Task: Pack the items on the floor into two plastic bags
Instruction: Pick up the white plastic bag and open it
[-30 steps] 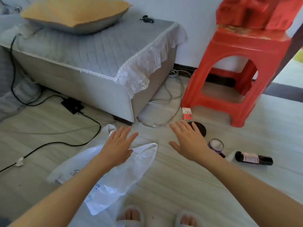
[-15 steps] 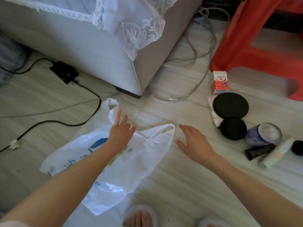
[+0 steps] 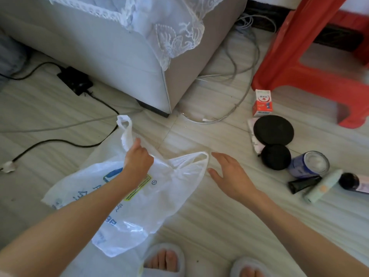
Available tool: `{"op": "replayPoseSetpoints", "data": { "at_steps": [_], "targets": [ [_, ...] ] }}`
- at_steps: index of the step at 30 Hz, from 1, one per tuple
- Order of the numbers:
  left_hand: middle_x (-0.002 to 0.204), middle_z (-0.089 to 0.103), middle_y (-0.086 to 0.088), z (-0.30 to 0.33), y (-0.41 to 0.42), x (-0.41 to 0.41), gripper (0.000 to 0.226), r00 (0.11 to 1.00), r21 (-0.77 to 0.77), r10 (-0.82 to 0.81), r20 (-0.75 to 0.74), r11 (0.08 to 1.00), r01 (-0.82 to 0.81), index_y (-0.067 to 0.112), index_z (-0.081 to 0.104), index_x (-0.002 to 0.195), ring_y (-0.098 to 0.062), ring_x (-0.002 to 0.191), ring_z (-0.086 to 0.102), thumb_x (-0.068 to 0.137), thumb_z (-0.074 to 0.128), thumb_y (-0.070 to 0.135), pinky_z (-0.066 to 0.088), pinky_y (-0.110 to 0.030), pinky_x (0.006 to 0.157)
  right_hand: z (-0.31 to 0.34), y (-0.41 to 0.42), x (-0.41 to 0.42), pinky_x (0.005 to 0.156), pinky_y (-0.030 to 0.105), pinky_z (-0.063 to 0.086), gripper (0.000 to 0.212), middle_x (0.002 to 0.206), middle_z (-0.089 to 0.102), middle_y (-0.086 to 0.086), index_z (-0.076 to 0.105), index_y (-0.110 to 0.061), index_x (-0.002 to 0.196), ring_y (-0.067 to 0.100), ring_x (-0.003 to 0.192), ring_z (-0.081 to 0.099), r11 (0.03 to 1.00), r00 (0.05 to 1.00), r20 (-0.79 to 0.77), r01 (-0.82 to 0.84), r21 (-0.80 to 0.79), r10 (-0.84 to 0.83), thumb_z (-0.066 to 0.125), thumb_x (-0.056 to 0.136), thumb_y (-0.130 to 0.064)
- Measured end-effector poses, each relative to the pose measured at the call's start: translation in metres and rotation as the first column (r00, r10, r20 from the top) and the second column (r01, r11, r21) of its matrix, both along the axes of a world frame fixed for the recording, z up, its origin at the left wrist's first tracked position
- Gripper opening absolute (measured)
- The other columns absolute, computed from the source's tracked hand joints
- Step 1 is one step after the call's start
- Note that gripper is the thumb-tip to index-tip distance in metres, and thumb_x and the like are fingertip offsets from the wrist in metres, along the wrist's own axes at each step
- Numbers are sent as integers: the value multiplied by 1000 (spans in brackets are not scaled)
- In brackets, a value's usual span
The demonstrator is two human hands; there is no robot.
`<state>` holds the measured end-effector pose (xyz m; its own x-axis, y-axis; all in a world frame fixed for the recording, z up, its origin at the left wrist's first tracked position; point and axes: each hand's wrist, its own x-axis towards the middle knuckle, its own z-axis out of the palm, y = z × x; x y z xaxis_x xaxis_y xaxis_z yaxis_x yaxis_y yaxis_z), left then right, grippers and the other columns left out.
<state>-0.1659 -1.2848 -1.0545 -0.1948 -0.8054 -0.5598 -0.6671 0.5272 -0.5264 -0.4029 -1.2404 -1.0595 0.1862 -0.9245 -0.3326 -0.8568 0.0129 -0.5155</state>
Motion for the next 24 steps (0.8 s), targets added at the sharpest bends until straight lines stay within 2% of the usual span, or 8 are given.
{"op": "replayPoseSetpoints", "data": {
  "at_steps": [3,5,10,12,15,19,22,24],
  "targets": [
    [61,57,-4,18,7,-14,21,959,-212,-140,-248,973,87,12,59,62,-23,59,57,46,62,-1,34,-34,85,-3,2,8,95,24,36,44,140,45,1,44,-18,135,18,121,49,956,950,164,239,171,-267,47,94,-34],
    [49,48,-4,31,7,-24,17,857,-426,-313,-410,896,124,13,51,53,-23,45,50,44,51,-1,29,-33,70,-3,1,10,90,24,37,44,136,49,3,46,-16,133,19,114,54,907,886,226,360,217,-405,47,94,-35],
    [58,49,-1,64,0,-59,18,517,-733,-658,-547,675,84,15,59,68,-24,56,51,72,60,-2,37,-33,77,20,-14,-14,107,42,30,59,135,51,11,50,-12,130,31,128,42,900,965,31,253,-356,-259,38,87,-49],
    [60,52,-1,71,4,-64,14,359,-764,-731,-580,641,72,13,60,72,-24,60,54,76,62,0,41,-35,79,34,-32,-32,112,41,25,59,141,45,9,46,-13,135,27,134,35,893,963,65,266,-363,-261,33,91,-50],
    [68,61,-3,76,15,-65,11,253,-762,-751,-610,644,75,13,54,84,-24,72,56,83,61,5,42,-36,81,45,-53,-61,106,35,29,60,141,45,9,44,-13,134,26,132,37,877,883,280,437,-200,-377,36,90,-53],
    [73,61,-6,63,31,-52,7,279,-666,-658,-699,742,80,12,53,89,-24,76,49,87,57,7,43,-32,72,38,-50,-76,112,52,23,74,147,36,9,30,-15,142,29,137,28,943,947,-85,294,-155,-309,50,84,-56],
    [71,59,-3,47,49,-37,8,463,-501,-484,-743,860,97,13,59,88,-26,66,55,84,55,19,48,-35,61,23,-32,-76,113,51,21,72,148,35,9,27,-15,143,29,138,27,959,926,-261,283,5,-272,55,86,-49],
    [70,59,0,42,58,-29,32,582,-345,-306,-753,937,46,15,63,88,-23,62,57,82,46,41,50,-32,55,13,-19,-72,107,49,31,59,139,47,10,39,-14,137,30,130,39,945,919,-242,326,25,-311,56,88,-42]
  ]
}}
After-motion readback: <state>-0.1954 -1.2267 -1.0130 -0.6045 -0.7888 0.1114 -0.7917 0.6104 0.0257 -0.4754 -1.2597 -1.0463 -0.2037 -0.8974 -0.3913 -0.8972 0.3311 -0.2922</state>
